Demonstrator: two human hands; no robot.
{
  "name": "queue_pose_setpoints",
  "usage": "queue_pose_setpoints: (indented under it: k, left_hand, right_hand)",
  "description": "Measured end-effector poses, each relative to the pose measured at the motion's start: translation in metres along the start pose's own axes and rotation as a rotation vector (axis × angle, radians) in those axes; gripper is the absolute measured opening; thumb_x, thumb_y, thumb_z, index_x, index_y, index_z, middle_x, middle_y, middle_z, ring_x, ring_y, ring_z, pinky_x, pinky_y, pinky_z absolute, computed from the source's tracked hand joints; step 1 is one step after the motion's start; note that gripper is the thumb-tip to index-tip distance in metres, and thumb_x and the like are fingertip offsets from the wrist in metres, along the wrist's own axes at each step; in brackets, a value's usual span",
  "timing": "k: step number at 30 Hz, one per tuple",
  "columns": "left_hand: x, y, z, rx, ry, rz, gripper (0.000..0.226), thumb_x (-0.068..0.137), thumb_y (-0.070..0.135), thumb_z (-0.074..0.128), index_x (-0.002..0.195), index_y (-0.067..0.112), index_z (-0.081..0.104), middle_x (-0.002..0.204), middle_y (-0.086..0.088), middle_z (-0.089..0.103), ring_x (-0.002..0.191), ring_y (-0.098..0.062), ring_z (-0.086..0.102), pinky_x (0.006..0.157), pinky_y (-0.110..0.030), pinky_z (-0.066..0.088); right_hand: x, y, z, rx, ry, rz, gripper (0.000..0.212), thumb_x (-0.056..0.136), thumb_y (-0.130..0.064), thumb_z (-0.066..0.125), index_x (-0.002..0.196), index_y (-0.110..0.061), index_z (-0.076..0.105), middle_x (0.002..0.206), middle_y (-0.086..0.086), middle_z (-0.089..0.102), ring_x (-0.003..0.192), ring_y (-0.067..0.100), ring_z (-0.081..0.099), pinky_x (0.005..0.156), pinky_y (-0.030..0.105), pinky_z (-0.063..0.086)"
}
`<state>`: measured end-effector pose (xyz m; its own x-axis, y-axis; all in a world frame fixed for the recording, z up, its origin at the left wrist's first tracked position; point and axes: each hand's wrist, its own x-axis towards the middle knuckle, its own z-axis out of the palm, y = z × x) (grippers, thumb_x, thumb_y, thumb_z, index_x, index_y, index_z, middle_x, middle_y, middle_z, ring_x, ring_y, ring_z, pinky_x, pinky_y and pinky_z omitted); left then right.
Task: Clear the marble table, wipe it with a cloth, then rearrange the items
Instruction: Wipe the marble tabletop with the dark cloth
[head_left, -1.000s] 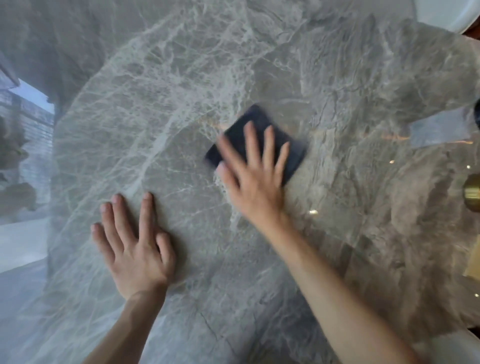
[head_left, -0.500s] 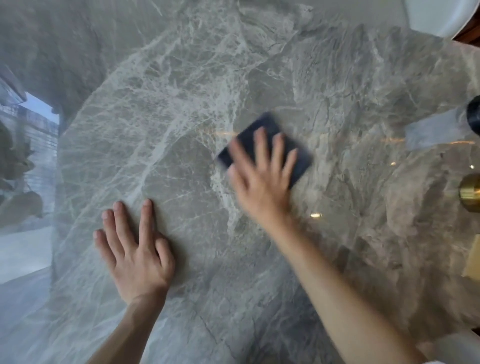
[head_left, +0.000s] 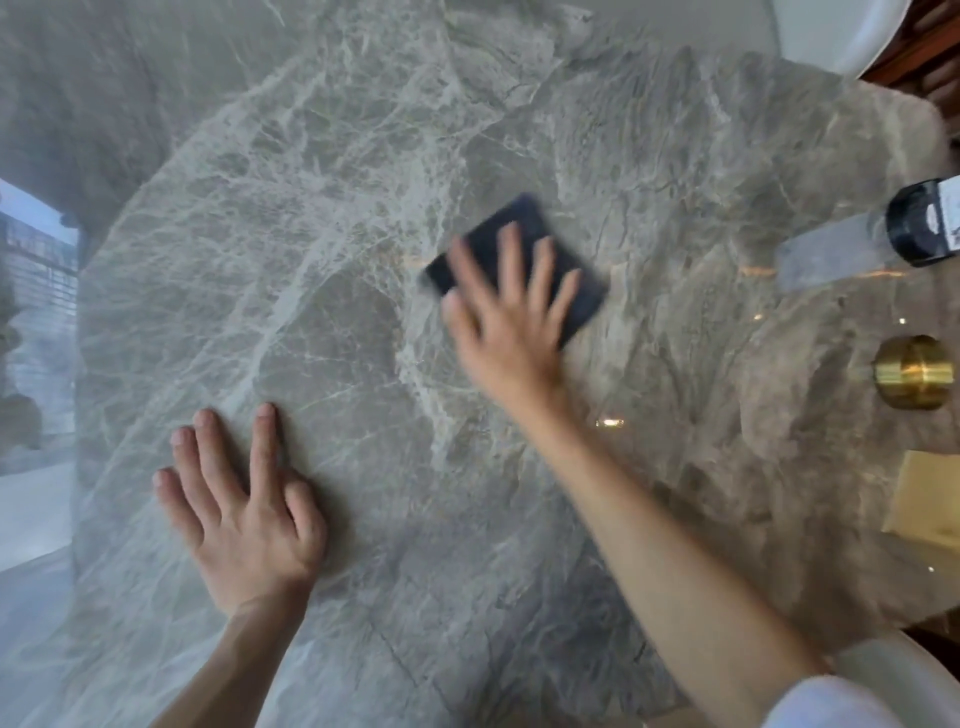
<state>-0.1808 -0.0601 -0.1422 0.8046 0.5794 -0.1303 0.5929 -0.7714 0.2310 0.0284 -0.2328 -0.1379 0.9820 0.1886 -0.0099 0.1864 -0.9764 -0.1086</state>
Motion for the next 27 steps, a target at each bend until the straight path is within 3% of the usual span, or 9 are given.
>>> queue_pose_setpoints:
  k: [3,5,7,9,12,14,17,21,27]
  left_hand:
    - [0.0,0.001,-0.002,-0.013,-0.01,-0.003,0.067,0.085,0.033,0.028,0.151,0.034,0.024,0.163,-0.012,0.007,0.152,-0.029,0.002,0.123,-0.054,0.002]
    - [0.001,0.001,-0.001,-0.021,-0.016,-0.012,0.067,0.085,0.033,0.028,0.151,0.034,0.025,0.163,-0.011,0.007,0.152,-0.029,0.002,0.123,-0.053,0.001]
    - [0.0,0.0,0.001,-0.019,-0.008,-0.012,0.067,0.085,0.034,0.028,0.151,0.034,0.025,0.163,-0.01,0.006,0.153,-0.029,0.001,0.123,-0.051,0.0]
    - [0.001,-0.002,0.003,-0.017,0.007,-0.005,0.066,0.085,0.035,0.027,0.151,0.034,0.025,0.163,-0.009,0.006,0.153,-0.028,0.001,0.123,-0.05,-0.001]
    - [0.001,-0.005,0.005,0.012,0.002,0.002,0.068,0.084,0.035,0.028,0.152,0.035,0.022,0.164,-0.009,0.005,0.153,-0.027,0.001,0.124,-0.05,0.0]
    - [0.001,-0.004,0.003,0.02,0.006,0.009,0.069,0.083,0.035,0.03,0.152,0.035,0.022,0.163,-0.01,0.006,0.153,-0.028,0.002,0.124,-0.05,0.001]
    - [0.002,-0.001,-0.001,0.022,-0.013,0.004,0.07,0.082,0.033,0.032,0.151,0.032,0.025,0.163,-0.013,0.011,0.152,-0.031,0.005,0.123,-0.051,0.003]
    - [0.002,-0.001,-0.003,0.02,-0.021,0.006,0.07,0.082,0.033,0.033,0.151,0.031,0.027,0.163,-0.014,0.012,0.152,-0.031,0.006,0.123,-0.052,0.005]
    - [0.002,-0.006,0.005,-0.005,0.004,0.008,0.071,0.081,0.035,0.033,0.152,0.031,0.026,0.164,-0.009,0.01,0.153,-0.028,0.004,0.123,-0.052,0.003]
  right_hand:
    - [-0.118,0.011,-0.003,-0.025,-0.164,-0.494,0.054,0.098,-0.06,0.032,0.151,-0.052,0.02,0.167,0.001,0.01,0.153,0.037,0.004,0.116,0.069,0.008]
    - [-0.157,0.064,-0.013,-0.087,-0.249,-0.609,0.053,0.099,-0.059,0.033,0.15,-0.052,0.02,0.167,0.001,0.009,0.153,0.039,0.005,0.115,0.071,0.009]
    - [-0.135,0.116,-0.025,-0.133,-0.243,-0.415,0.052,0.1,-0.058,0.027,0.151,-0.051,0.02,0.167,0.003,0.011,0.153,0.038,0.008,0.113,0.071,0.014]
    - [-0.068,0.136,-0.029,-0.094,-0.142,0.055,0.054,0.098,-0.058,0.023,0.151,-0.051,0.019,0.166,0.004,0.013,0.152,0.037,0.01,0.114,0.07,0.011]
    - [0.048,0.098,-0.027,0.084,-0.077,0.47,0.055,0.096,-0.062,0.02,0.15,-0.054,0.013,0.167,0.002,0.007,0.153,0.037,0.003,0.114,0.072,0.002]
    - [0.058,0.049,-0.01,0.055,-0.052,0.287,0.054,0.098,-0.061,0.018,0.151,-0.052,0.014,0.166,0.004,0.012,0.152,0.038,0.005,0.114,0.072,0.003]
    - [-0.047,-0.005,0.003,-0.043,-0.079,-0.282,0.055,0.099,-0.06,0.025,0.152,-0.049,0.016,0.167,0.004,0.012,0.153,0.038,0.006,0.115,0.07,0.008]
    - [-0.152,0.071,-0.016,-0.121,-0.285,-0.644,0.054,0.099,-0.06,0.032,0.15,-0.052,0.02,0.167,0.002,0.01,0.153,0.039,0.005,0.114,0.072,0.01]
    - [0.022,0.107,-0.026,-0.03,-0.133,0.199,0.054,0.098,-0.059,0.019,0.152,-0.051,0.013,0.167,0.0,0.009,0.154,0.032,0.004,0.117,0.068,0.006]
